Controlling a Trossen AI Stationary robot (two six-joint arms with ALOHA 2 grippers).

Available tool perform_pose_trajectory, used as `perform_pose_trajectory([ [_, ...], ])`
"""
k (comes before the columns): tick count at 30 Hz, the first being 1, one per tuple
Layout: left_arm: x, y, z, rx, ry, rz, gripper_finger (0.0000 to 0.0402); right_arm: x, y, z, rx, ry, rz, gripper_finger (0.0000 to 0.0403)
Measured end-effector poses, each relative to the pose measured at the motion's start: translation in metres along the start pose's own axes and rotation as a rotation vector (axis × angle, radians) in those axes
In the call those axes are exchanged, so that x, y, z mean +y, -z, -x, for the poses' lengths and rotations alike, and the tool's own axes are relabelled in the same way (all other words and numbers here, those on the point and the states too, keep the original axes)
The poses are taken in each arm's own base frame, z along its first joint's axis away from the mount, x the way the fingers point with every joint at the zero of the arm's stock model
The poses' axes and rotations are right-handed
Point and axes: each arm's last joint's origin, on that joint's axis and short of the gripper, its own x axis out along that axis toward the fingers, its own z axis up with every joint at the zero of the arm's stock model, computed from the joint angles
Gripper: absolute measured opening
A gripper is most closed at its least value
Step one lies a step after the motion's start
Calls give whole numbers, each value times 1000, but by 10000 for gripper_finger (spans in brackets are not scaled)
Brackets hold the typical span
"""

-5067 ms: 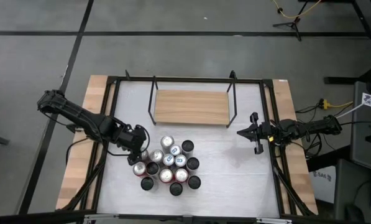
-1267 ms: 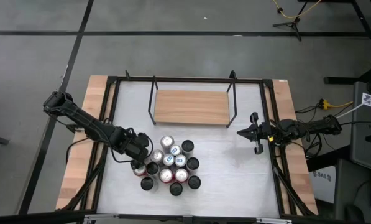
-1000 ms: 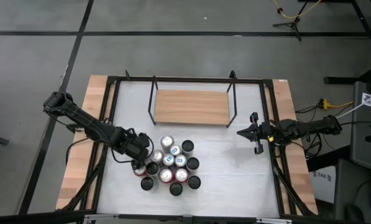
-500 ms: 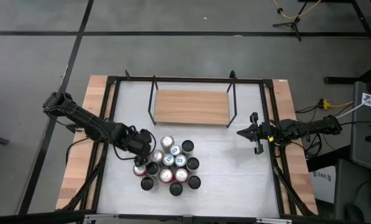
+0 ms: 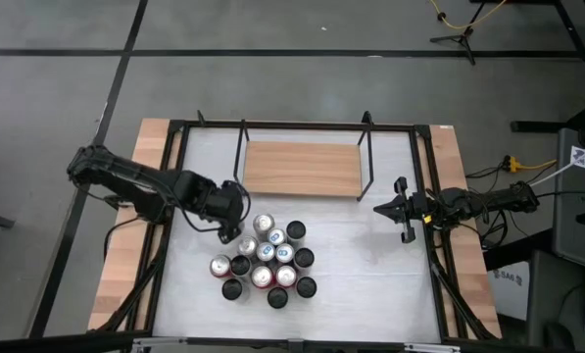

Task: Place canned beverage on shelf
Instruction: Put the red silver soda can onto the shelf

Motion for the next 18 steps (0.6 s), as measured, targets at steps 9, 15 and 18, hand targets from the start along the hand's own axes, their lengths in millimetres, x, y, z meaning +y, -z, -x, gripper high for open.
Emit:
perform_pose_trajectory([
  [9, 13, -36, 31, -141, 29, 130, 287, 0, 0, 0, 0, 0, 0, 5],
  [15, 27, -58, 50, -250, 33, 207, 287, 0, 0, 0, 1, 0, 0, 5],
  [18, 36, -72, 55, -309, 50, 234, 287, 0, 0, 0, 1, 0, 0, 5],
])
